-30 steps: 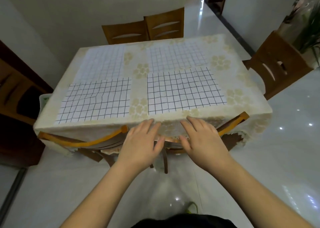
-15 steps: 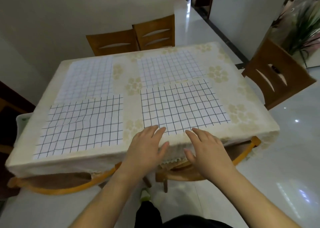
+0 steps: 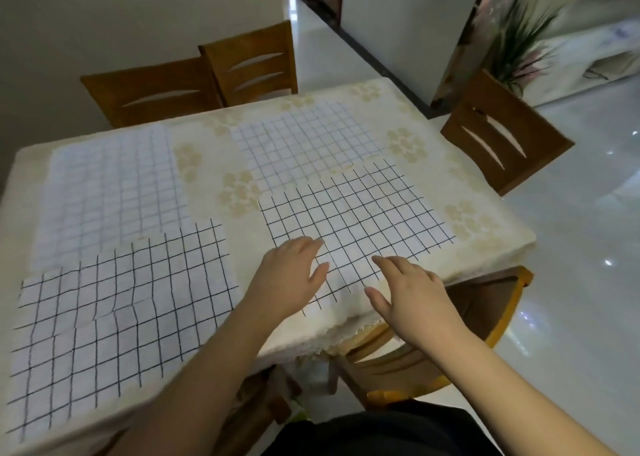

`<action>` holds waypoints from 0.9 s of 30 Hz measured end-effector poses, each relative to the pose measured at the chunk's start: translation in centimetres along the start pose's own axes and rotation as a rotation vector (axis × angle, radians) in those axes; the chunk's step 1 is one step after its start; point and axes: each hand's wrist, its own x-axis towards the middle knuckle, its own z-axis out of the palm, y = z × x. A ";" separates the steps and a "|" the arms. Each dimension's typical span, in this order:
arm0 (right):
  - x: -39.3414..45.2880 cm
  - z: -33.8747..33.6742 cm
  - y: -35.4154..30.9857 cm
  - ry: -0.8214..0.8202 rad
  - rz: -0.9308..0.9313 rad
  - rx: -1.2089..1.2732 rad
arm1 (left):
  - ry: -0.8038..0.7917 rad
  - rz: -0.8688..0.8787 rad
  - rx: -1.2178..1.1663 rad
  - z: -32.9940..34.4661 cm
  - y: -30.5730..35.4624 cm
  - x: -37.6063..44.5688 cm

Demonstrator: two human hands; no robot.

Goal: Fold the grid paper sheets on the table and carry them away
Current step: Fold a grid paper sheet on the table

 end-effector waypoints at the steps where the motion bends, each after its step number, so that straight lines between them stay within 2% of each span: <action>1: 0.2 0.1 -0.1 -0.009 0.015 -0.002 | -0.004 0.013 -0.004 -0.2 -0.2 0.8; 9: 3.3 1.3 1.2 -0.023 0.136 0.096 | -0.078 0.104 0.014 1.6 -1.0 8.7; 14: 6.6 4.2 3.7 -0.075 0.193 0.288 | -0.149 0.060 -0.001 3.4 -2.2 12.7; 17: 8.7 6.0 5.6 -0.138 0.288 0.586 | -0.250 0.033 -0.007 4.4 -2.8 15.5; 21: 10.5 8.1 7.2 -0.287 0.640 1.293 | -0.307 -0.084 -0.234 7.0 -3.3 19.0; 27: 12.6 12.2 9.1 -0.286 0.958 1.537 | -0.319 -0.218 -0.333 10.2 -4.9 23.1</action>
